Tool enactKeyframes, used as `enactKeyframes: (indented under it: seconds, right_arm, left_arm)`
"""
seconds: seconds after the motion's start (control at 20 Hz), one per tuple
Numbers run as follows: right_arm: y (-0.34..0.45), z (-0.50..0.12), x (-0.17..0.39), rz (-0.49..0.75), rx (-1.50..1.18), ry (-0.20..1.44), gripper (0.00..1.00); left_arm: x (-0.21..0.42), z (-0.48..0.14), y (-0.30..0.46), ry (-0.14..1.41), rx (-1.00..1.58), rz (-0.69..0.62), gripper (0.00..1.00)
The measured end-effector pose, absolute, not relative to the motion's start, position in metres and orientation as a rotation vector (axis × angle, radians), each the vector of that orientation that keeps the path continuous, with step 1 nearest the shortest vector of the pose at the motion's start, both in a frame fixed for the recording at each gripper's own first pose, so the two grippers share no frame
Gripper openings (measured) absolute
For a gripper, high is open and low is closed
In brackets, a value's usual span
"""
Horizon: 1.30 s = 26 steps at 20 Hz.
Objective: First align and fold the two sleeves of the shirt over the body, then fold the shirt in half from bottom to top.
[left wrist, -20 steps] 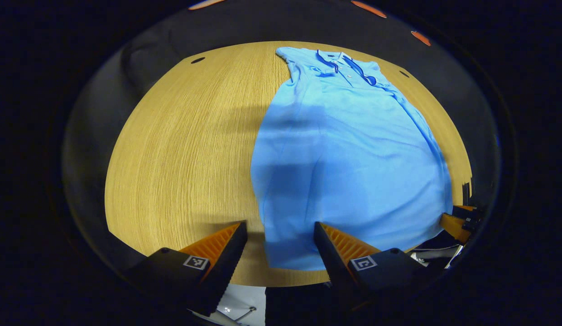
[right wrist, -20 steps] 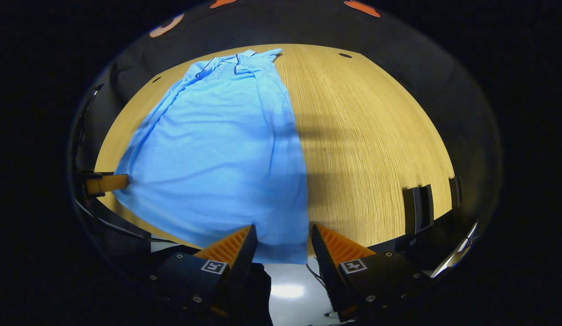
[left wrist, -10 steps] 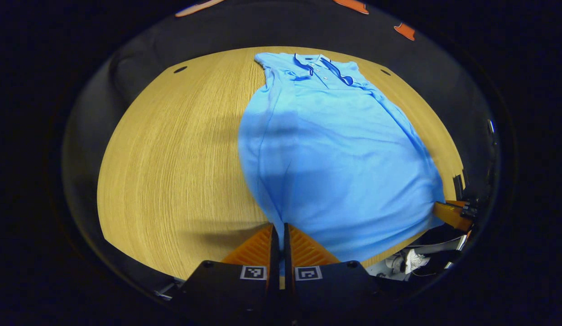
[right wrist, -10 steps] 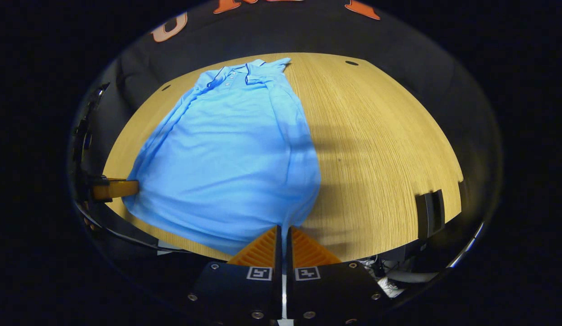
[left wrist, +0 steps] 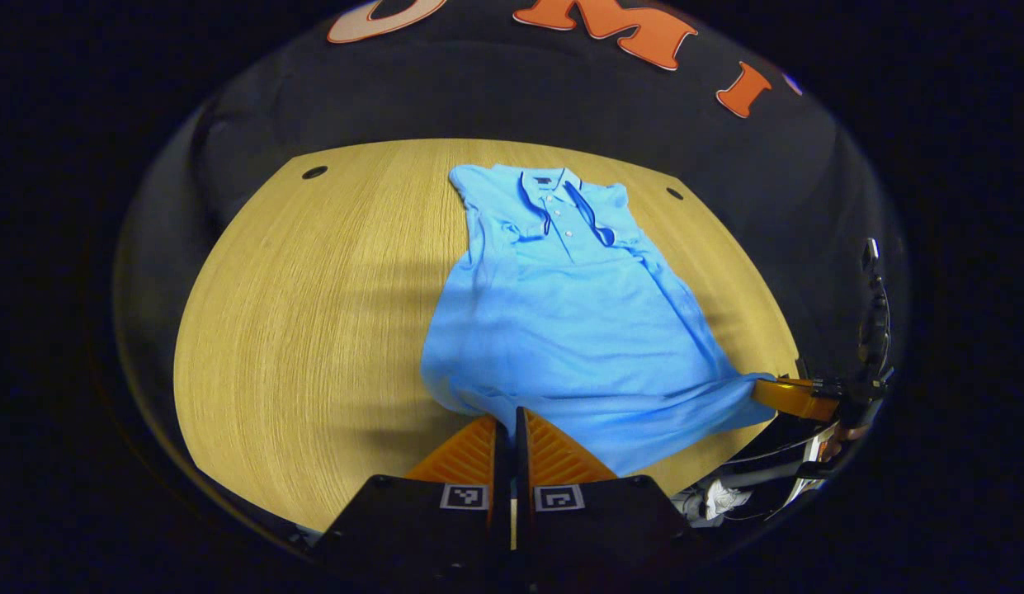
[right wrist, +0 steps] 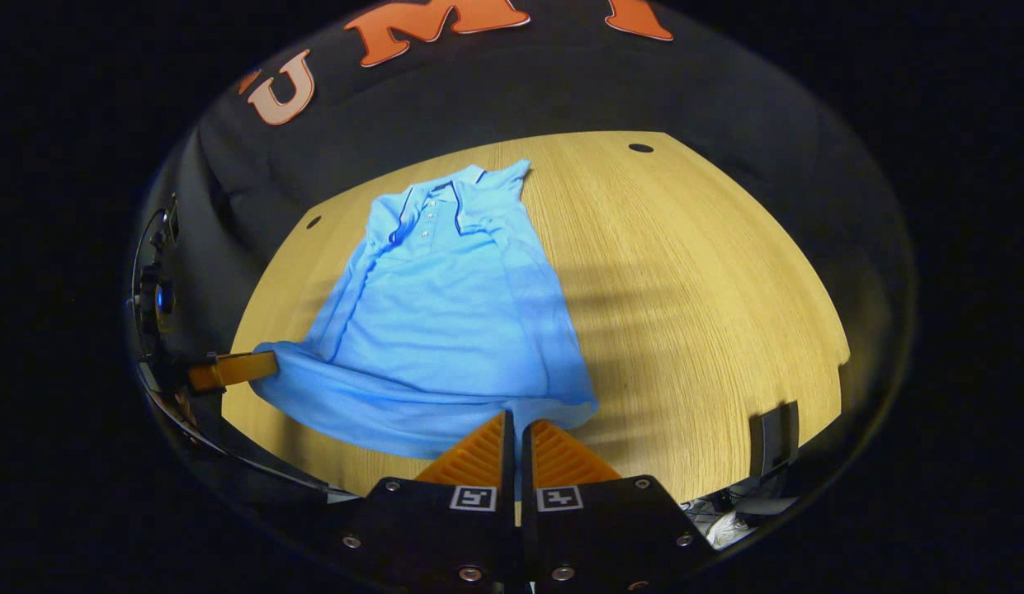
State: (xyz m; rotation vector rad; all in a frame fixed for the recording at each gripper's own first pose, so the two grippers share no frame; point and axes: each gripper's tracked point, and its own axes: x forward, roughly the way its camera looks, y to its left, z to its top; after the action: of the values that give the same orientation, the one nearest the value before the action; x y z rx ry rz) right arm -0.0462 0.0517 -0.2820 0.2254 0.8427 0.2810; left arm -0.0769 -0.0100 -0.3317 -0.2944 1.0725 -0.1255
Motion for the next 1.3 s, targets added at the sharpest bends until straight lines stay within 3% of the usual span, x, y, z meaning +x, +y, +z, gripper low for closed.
enactKeyframes:
  seconds: [0.7,1.3]
  right_arm:
    - [0.064,-0.193,0.11,0.262,0.233,0.671,0.04]
    - [0.089,-0.154,0.28,0.217,0.262,0.59,0.04]
  left_arm:
    - [0.08,-0.299,0.012,0.934,-0.318,-0.178,0.07]
    - [0.242,-0.333,0.054,0.852,-0.289,-0.212,0.07]
